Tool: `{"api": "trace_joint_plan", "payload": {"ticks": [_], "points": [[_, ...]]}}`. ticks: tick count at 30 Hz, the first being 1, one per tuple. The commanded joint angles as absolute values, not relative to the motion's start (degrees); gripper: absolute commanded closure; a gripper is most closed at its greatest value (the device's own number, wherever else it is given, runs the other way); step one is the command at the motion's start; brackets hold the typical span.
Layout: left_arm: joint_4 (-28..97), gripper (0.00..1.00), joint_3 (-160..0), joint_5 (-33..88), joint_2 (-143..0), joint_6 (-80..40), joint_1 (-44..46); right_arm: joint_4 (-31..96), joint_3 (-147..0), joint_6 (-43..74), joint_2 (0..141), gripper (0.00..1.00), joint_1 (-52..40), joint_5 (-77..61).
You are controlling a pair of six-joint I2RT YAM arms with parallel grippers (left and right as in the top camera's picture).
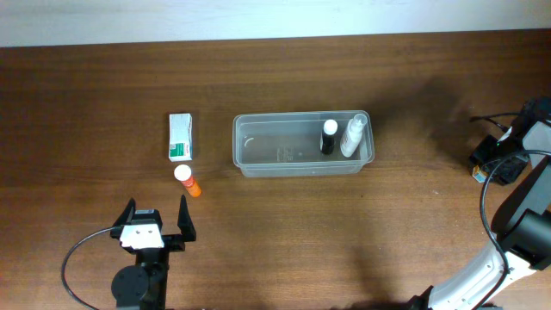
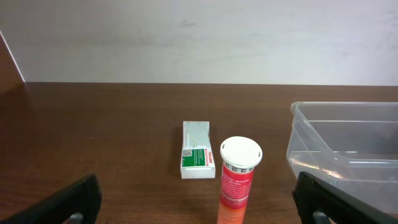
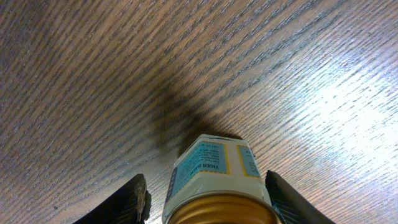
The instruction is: Pack container
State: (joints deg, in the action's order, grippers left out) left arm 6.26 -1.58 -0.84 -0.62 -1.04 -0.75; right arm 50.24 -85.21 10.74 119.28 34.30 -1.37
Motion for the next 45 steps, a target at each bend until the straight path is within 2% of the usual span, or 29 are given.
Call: {"api": "trace_joint_plan", "payload": {"ticks": [1,8,15,27,38,45], "points": [[6.0,0.01,-1.2,-0.3,-0.3,-0.2,-1.0,49.8,-84.8,11.0,119.8,0.47,34.2,-1.0],[6.0,0.01,-1.2,-0.3,-0.3,-0.2,-1.0,49.1,-84.8,11.0,119.8,0.48,34.2,-1.0],[6.0,0.01,-1.2,-0.3,-0.3,-0.2,-1.0,48.9,-84.8,11.0,119.8,0.57,34.2,-0.8],[6.0,0.01,-1.2,-0.3,-0.3,-0.2,-1.0,49.0,-84.8,11.0,119.8,0.65,34.2,-1.3],[6.0,0.01,-1.2,-0.2,-0.3,-0.2,-1.0,50.7,-86.2,11.0,119.6,0.65,34.2,-6.2],[6.0,0.01,-1.2,-0.3,-0.3,-0.2,-1.0,58.8,-93.9,10.9,119.5,0.66,34.1,-11.8]]}}
